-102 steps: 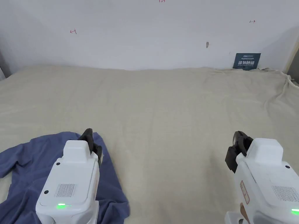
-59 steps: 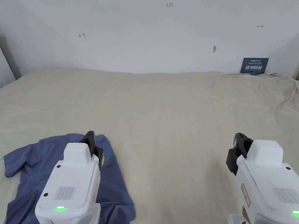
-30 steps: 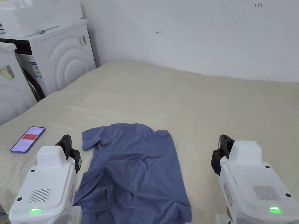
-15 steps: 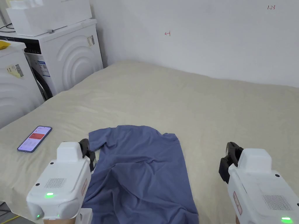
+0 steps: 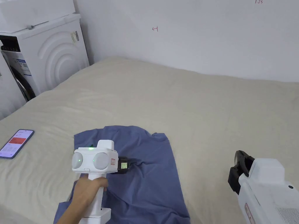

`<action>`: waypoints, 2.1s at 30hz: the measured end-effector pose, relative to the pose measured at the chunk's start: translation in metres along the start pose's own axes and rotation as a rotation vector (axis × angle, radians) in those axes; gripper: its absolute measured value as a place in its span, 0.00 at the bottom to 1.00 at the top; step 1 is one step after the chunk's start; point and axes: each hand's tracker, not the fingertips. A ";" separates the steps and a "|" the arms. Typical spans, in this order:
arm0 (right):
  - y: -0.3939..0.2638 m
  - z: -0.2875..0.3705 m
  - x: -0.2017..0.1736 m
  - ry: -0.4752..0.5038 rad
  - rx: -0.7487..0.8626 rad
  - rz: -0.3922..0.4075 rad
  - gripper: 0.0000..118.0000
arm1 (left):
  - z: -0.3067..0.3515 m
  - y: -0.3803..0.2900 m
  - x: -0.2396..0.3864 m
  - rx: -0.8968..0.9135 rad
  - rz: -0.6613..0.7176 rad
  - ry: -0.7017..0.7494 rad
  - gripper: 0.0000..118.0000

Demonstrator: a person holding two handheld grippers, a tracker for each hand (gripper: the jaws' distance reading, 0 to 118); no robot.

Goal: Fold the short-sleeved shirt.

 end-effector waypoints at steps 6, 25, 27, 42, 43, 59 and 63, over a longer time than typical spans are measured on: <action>-0.008 -0.003 0.012 -0.026 -0.030 -0.001 0.00 | -0.042 -0.003 0.013 -0.117 0.000 0.028 0.92; -0.008 0.003 0.036 -0.056 -0.048 -0.014 0.00 | -0.023 -0.011 0.018 -0.115 0.040 -0.096 0.08; -0.006 0.008 0.040 -0.057 -0.039 -0.013 0.00 | -0.003 -0.004 0.015 -0.064 0.083 -0.148 0.07; 0.008 0.059 0.101 -0.185 0.025 -0.025 0.00 | 0.087 0.089 0.133 0.194 -0.194 -0.355 0.06; 0.008 0.063 0.106 -0.201 0.028 -0.028 0.00 | 0.094 0.094 0.148 0.214 -0.223 -0.377 0.06; 0.009 0.114 0.176 -0.423 0.054 -0.054 0.00 | 0.155 0.086 0.343 0.276 -0.479 -0.741 0.06; 0.005 0.120 0.186 -0.460 0.046 -0.058 0.00 | 0.132 0.064 0.365 0.188 -0.506 -0.774 0.06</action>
